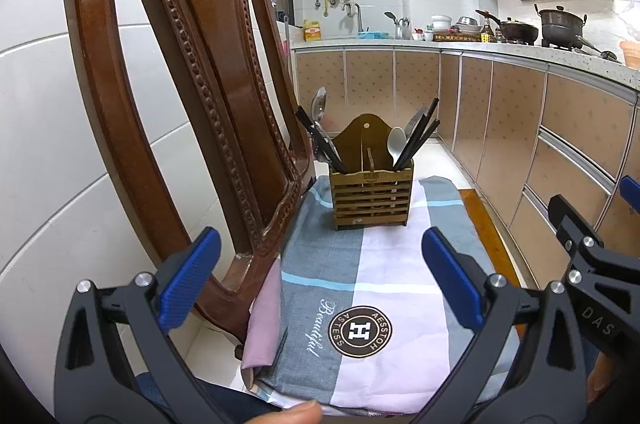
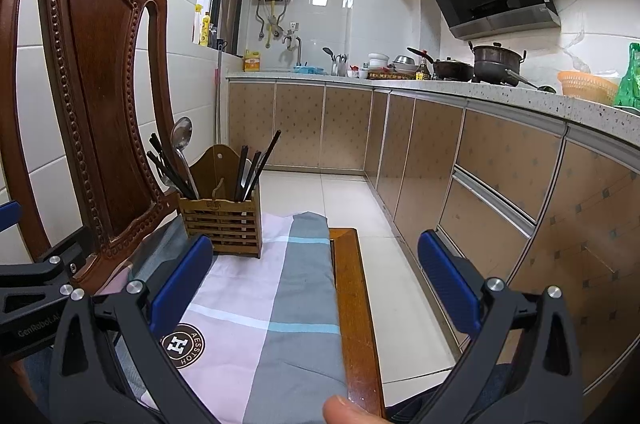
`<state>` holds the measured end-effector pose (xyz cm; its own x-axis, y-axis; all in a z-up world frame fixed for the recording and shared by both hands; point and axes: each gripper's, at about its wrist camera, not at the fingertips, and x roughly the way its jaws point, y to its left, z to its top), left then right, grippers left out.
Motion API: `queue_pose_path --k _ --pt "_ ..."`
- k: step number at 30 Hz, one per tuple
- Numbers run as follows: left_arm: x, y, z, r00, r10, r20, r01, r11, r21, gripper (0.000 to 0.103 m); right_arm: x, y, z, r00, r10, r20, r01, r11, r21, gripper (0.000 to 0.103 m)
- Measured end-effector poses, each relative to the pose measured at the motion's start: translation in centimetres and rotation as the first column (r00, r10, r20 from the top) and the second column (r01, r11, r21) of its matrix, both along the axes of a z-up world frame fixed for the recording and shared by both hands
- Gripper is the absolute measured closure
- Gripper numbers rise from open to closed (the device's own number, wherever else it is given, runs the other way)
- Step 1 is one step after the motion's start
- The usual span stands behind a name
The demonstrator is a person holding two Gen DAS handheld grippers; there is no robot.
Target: Organize utensils
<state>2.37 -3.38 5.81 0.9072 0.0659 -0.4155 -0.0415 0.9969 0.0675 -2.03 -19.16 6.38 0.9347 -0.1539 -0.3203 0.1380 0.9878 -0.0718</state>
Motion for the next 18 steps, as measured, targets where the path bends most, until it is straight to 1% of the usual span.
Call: queue_pose_path --k 18 --pt "-0.04 -0.11 0.04 1.000 0.000 -0.002 0.000 1.000 0.002 0.004 0.14 0.20 -0.13 1.000 0.002 -0.001 -0.002 1.000 -0.002 0.003"
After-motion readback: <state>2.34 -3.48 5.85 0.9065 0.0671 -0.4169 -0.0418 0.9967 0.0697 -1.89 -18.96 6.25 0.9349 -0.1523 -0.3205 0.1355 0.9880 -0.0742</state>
